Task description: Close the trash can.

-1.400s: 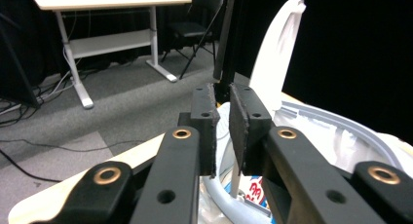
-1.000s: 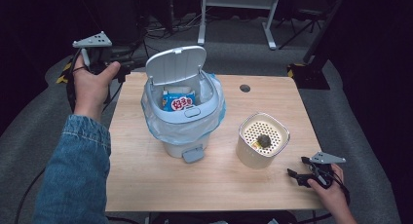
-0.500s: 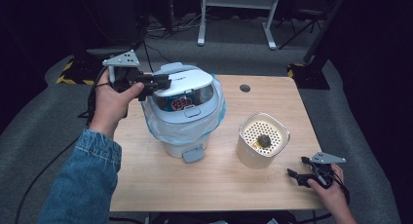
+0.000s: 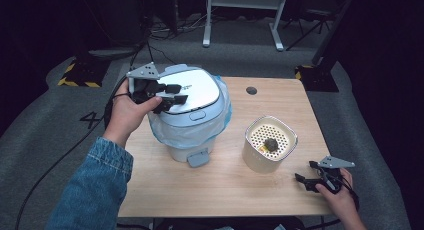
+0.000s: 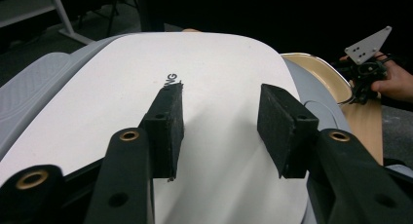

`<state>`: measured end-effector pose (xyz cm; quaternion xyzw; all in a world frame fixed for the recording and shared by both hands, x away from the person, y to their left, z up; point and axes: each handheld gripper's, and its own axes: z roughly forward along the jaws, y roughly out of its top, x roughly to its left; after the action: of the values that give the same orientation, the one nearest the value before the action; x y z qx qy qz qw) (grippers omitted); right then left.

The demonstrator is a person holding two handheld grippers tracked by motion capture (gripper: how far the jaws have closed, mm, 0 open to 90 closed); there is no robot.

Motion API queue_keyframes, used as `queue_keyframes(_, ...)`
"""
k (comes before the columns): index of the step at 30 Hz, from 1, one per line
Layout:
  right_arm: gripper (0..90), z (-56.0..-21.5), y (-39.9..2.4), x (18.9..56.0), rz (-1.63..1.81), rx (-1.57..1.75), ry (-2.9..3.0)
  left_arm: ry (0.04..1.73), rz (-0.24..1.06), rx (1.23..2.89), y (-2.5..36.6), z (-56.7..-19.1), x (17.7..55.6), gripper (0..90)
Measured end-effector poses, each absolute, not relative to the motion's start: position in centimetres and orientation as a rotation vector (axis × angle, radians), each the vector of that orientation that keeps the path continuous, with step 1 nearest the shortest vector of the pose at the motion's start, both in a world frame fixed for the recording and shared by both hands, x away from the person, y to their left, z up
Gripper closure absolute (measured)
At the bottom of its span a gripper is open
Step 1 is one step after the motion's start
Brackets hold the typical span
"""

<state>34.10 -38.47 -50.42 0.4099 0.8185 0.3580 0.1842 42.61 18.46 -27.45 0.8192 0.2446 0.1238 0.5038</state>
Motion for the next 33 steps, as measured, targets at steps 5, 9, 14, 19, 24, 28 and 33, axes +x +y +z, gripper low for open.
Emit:
queue_keyframes(5, 15.5, -50.4, -38.5, 34.1, 1.009, 1.155, 2.307, 0.598, 0.343, 2.002, 17.7, -27.5, 42.4, 48.1)
queue_keyframes(9, 15.5, -50.4, -38.5, 34.1, 1.009, 1.155, 2.308, 0.599, 0.340, 2.011, 17.6, -27.4, 42.4, 48.4)
queue_keyframes(14, 15.5, -50.4, -38.5, 34.1, 1.009, 1.155, 2.308, 0.599, 0.352, 2.010, 17.6, -27.5, 42.4, 49.1)
queue_keyframes(19, 15.4, -50.4, -38.5, 34.1, 1.009, 1.155, 2.308, 0.656, 0.456, 2.046, 17.4, -27.3, 42.0, 51.5)
queue_keyframes(24, 15.4, -50.4, -38.4, 34.1, 1.010, 1.149, 2.311, 0.666, 0.431, 2.015, 17.6, -27.5, 42.1, 51.7)
queue_keyframes(28, 15.4, -50.4, -38.4, 34.1, 1.011, 1.150, 2.311, 0.674, 0.364, 1.960, 18.2, -27.7, 42.3, 40.1)
queue_keyframes(33, 15.1, -50.4, -38.4, 34.2, 1.013, 1.146, 2.318, 0.625, 0.298, 1.853, 18.7, -27.1, 41.3, 35.2)
